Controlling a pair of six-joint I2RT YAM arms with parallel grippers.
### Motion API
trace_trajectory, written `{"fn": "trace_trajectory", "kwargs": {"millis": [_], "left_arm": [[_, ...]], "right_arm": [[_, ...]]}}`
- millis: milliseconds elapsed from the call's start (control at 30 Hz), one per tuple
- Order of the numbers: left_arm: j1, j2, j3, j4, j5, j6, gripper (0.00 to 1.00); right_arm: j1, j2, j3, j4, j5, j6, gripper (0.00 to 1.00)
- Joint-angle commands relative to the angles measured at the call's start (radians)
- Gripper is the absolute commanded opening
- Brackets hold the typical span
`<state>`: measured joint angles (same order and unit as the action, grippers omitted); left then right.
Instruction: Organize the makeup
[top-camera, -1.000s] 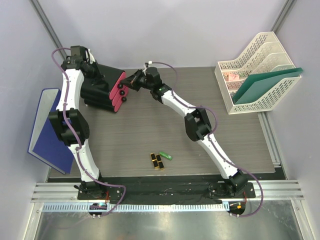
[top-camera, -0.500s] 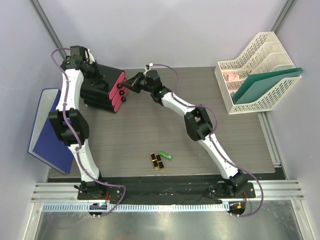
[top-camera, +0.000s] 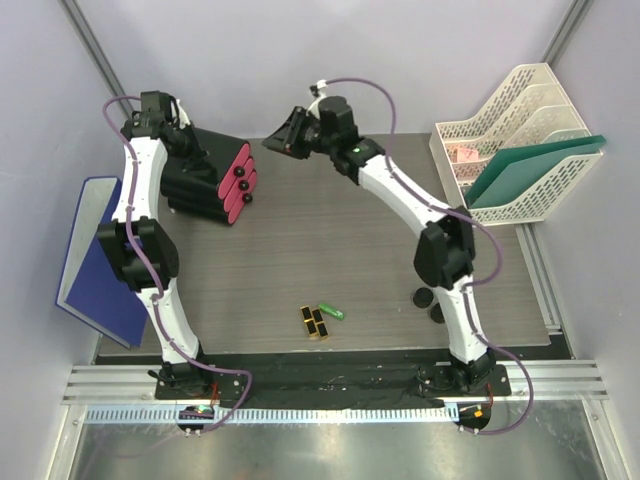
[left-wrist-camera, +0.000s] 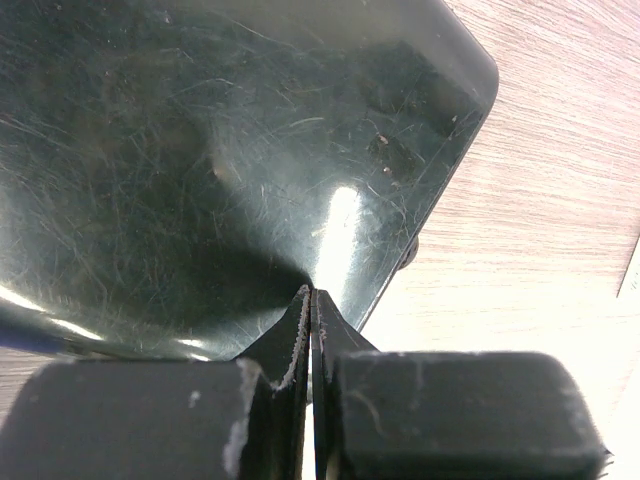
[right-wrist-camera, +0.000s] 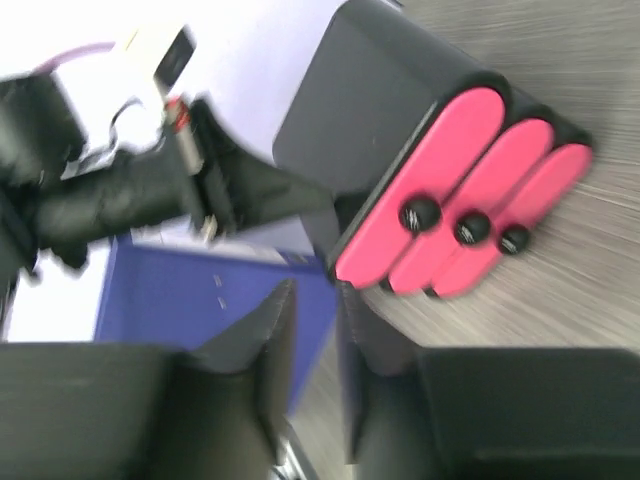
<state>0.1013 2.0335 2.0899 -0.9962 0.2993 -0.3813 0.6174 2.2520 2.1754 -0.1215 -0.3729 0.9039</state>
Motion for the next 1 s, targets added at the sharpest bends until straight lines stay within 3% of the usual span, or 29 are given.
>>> {"fn": "trace_trajectory", "kwargs": {"millis": [0,267,467,733,967], "left_arm": [[0.003,0.01,-0.05,-0.11,-0.045,0.028,0.0],[0.003,-0.045,-0.105,-0.068,-0.029,0.022,0.0],[0.003,-0.062,-0.091,-0.056,-0.009,0.015,0.0],[0.003,-0.084,-0.09,-0.039,0.017,0.004,0.0],[0.002,-0.088,-0.071,-0.028,0.041,-0.002,0.0]], "right_arm": [[0.008,-0.158,-0.17,-0.248,-0.014,-0.291,0.4],[0.11,-0.414,-0.494,-0.616,0.178,-0.624,0.83],[0.232,-0.499,-0.656,-0.765,0.287,-0.666,0.86],[0.298,-0.572,-0.811,-0.77,0.353,-0.583,0.86],[0.311,-0.575,-0.844,-0.739,0.356,-0.542,0.86]]}}
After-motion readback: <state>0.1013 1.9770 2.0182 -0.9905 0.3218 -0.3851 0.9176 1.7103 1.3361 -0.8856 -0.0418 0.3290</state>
